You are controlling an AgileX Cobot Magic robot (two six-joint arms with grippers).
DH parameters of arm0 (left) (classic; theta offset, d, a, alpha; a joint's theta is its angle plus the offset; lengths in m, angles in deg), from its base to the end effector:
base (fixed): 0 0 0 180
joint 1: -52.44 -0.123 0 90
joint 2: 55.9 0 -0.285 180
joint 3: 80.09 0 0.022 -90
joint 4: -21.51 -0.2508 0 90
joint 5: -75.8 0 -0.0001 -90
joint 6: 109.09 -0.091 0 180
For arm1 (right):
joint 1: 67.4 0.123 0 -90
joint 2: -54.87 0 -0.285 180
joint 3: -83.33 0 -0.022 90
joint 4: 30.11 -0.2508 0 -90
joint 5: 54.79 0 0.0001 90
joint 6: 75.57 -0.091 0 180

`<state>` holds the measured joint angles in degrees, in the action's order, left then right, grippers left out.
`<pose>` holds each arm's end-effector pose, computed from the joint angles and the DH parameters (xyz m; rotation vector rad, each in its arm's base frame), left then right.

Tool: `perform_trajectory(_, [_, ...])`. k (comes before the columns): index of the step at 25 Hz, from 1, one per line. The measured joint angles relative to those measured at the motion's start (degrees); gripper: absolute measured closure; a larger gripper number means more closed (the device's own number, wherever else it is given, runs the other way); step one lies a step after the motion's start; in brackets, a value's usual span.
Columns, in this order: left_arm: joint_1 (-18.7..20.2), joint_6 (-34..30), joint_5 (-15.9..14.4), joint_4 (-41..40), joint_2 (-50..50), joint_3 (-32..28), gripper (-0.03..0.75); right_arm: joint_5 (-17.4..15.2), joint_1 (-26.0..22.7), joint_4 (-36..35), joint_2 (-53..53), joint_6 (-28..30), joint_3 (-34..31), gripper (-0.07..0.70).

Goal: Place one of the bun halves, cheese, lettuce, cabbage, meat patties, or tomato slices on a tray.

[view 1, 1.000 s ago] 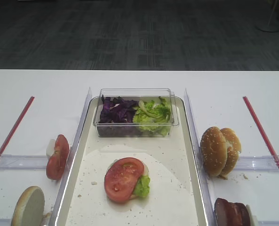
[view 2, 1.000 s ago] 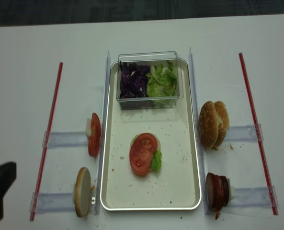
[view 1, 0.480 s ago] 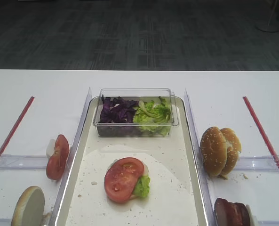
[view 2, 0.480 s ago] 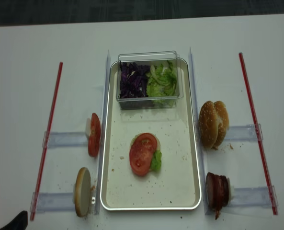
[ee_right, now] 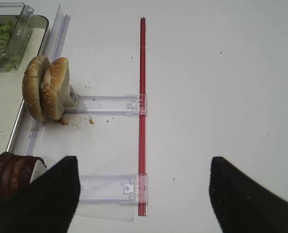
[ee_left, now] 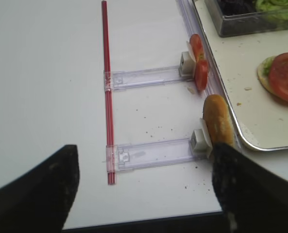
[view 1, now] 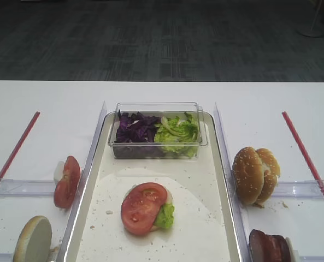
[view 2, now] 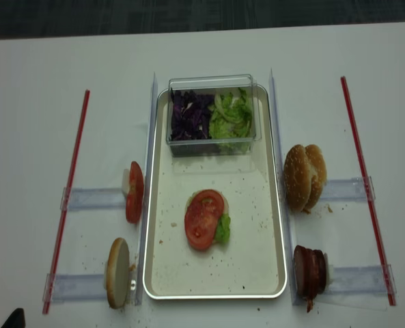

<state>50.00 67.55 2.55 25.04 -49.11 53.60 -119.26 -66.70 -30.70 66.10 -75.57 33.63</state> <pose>-0.0223 -0.0063 0.2710 0.0310 2.2033 -0.0184 0.0031 0.0009 0.2668 -0.0138 2.1886 0.0196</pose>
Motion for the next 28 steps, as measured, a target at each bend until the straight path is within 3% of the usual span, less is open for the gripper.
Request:
perform_trajectory(6, [0.0,0.2,0.2,-0.2,-0.1,-0.5,0.197,0.0,0.0,0.0,0.0,0.0,0.0,0.061])
perform_trajectory(14, [0.0,0.3,4.3,-0.3,-0.1,-2.5,0.197,0.0,0.0,0.0,0.0,0.0,0.0,0.061])
perform_trajectory(28, [0.0,0.4,5.0,-0.3,-0.1,-2.8,0.197,0.0,0.0,0.0,0.0,0.0,0.0,0.061])
